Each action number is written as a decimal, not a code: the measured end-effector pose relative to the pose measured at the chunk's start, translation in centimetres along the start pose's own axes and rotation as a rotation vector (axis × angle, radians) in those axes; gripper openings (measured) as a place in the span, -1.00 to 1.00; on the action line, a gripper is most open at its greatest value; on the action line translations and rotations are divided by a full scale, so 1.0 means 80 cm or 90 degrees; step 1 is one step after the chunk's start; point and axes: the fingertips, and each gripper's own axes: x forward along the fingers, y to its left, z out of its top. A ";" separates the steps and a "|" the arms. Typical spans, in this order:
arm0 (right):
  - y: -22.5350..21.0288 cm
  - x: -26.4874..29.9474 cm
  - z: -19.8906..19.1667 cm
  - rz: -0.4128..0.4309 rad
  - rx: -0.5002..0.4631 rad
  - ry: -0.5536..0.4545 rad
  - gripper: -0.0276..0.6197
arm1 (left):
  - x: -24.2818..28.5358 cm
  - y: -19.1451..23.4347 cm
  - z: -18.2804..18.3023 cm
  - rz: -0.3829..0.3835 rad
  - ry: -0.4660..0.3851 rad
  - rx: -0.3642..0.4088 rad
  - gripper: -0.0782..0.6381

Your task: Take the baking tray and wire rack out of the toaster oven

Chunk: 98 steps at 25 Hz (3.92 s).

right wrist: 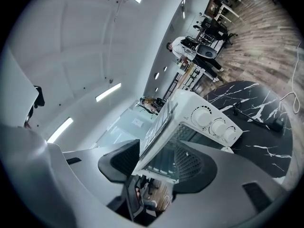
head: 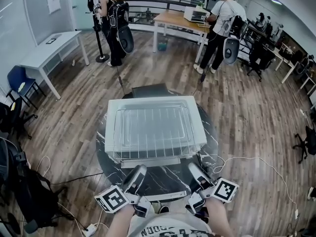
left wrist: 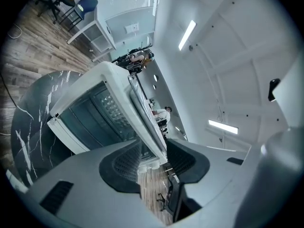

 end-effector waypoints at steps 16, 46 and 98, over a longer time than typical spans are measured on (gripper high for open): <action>0.012 -0.087 -0.011 0.001 -0.067 -0.057 -0.86 | -0.038 -0.028 -0.071 0.045 -0.015 0.125 -0.75; 0.123 -0.117 -0.037 0.004 -0.613 -0.065 -0.90 | -0.061 -0.147 -0.108 0.134 -0.090 0.699 -0.77; 0.125 -0.103 -0.015 0.015 -0.592 -0.019 -0.91 | -0.030 -0.147 -0.087 0.081 -0.046 0.635 -0.77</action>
